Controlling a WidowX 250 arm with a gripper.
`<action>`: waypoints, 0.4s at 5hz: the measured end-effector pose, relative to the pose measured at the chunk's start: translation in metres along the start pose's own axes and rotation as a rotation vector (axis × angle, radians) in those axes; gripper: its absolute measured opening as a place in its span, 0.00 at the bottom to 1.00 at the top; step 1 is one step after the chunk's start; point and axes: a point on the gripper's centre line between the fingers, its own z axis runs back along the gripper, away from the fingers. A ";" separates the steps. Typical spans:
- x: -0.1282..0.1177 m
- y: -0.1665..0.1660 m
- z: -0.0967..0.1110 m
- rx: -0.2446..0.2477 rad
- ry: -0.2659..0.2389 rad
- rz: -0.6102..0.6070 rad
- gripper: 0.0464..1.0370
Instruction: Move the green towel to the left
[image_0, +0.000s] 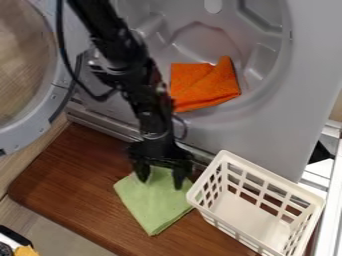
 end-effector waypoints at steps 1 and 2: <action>-0.008 -0.010 -0.003 0.019 -0.002 -0.019 0.96; -0.012 -0.009 -0.007 0.052 0.016 -0.012 0.96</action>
